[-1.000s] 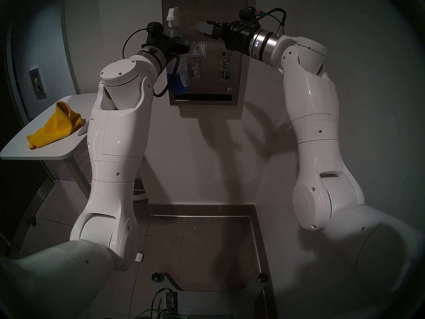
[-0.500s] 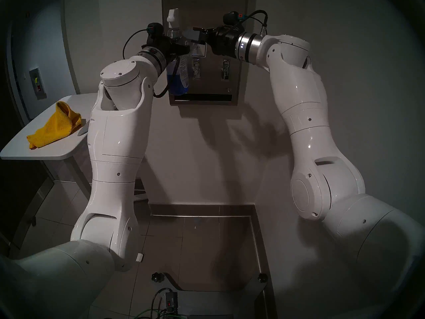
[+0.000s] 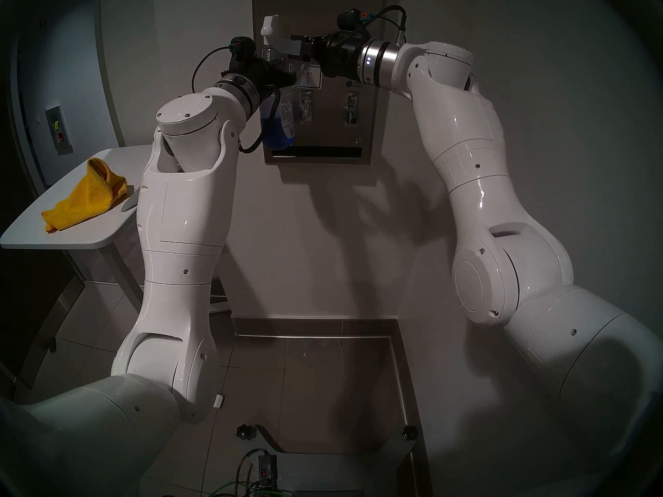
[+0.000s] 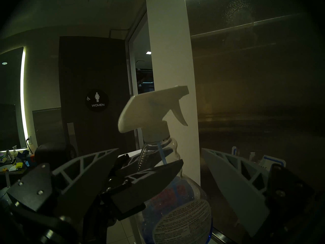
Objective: Pick up the cleaner bottle and spray the cleaner onto the surface
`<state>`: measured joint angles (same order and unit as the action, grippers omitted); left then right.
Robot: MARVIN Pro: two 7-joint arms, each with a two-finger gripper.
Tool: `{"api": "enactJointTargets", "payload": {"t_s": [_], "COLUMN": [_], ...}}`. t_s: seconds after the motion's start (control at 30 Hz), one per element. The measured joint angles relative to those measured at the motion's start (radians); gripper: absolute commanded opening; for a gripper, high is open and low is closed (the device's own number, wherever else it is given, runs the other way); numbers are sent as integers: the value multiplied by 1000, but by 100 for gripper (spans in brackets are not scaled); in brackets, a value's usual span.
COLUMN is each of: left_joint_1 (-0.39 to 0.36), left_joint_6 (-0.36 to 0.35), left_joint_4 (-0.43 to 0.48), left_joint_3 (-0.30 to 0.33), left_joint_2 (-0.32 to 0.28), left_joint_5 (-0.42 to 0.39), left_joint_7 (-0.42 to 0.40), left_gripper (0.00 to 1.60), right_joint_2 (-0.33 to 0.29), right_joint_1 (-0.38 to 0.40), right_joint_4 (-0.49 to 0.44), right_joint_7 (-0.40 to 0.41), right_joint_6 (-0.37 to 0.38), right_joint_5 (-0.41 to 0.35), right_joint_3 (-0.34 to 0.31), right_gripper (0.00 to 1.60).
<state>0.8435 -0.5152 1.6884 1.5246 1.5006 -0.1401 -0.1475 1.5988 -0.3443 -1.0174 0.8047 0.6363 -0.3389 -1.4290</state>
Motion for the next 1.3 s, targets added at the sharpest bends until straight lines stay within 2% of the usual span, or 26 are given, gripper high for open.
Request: {"api": "enactJointTargets", "payload": {"t_s": [0.7, 1.3], "left_joint_1": [1, 1], "left_joint_6": [-11, -15], "left_joint_4": [0, 1], "left_joint_3": [8, 15], "left_joint_2": [8, 16], "left_joint_5": [11, 19], "left_joint_7": [-11, -19], "left_gripper": [0, 0], "right_joint_2": [41, 52], "right_joint_1": [123, 227], "right_joint_4": [207, 363], "right_joint_7": [45, 107], "right_joint_6": [-46, -86], "right_joint_5": [0, 2], "right_joint_3": [1, 12], "right_gripper": [160, 160]}}
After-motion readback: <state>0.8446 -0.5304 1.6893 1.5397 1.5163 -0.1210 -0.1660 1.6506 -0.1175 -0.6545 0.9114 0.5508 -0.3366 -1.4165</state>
